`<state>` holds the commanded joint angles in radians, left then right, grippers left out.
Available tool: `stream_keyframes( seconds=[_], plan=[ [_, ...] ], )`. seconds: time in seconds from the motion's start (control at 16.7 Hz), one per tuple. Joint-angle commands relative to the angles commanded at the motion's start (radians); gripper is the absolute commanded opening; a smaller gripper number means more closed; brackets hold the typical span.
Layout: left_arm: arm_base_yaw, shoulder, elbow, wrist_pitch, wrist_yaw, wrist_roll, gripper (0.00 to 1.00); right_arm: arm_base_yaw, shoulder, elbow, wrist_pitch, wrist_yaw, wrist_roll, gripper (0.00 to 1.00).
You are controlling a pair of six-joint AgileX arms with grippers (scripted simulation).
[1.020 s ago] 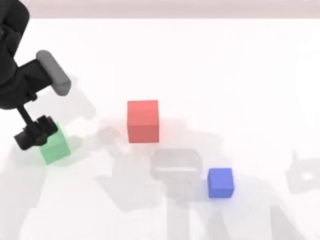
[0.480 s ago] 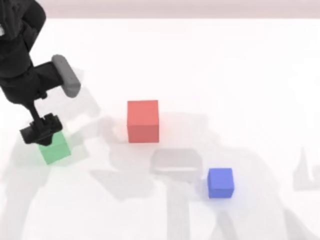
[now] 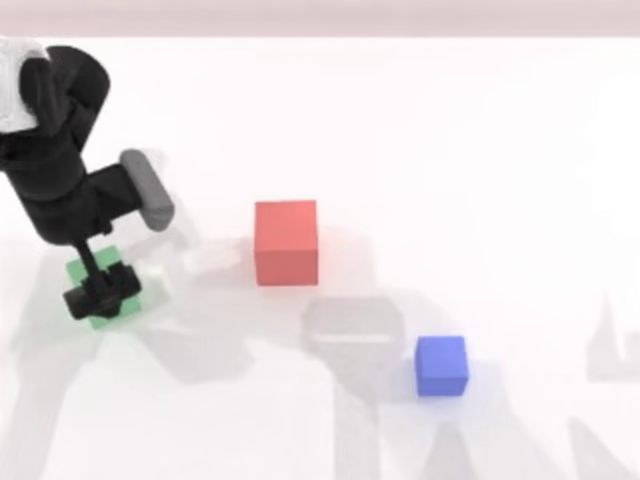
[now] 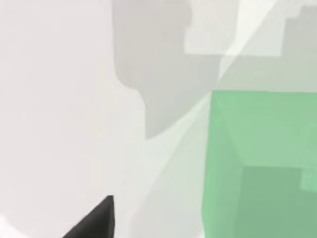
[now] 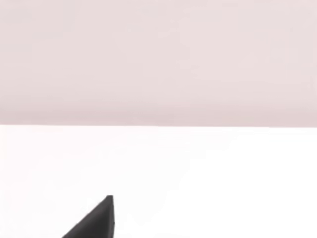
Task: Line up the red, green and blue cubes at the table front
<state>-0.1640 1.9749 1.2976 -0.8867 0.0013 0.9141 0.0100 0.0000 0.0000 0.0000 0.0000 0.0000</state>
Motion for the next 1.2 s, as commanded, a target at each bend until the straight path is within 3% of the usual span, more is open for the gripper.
stream_keyframes(
  seconds=[0.18, 0.48, 1.2],
  plan=[
    [0.000, 0.044, -0.061, 0.103, 0.000, 0.001, 1.00, 0.000, 0.000, 0.000, 0.000, 0.000, 0.000, 1.00],
    [0.000, 0.053, -0.073, 0.119, 0.000, 0.002, 1.00, 0.000, 0.000, 0.000, 0.000, 0.000, 0.000, 1.00],
    [0.000, 0.053, -0.073, 0.119, 0.000, 0.002, 0.10, 0.000, 0.000, 0.000, 0.000, 0.000, 0.000, 1.00]
  ],
)
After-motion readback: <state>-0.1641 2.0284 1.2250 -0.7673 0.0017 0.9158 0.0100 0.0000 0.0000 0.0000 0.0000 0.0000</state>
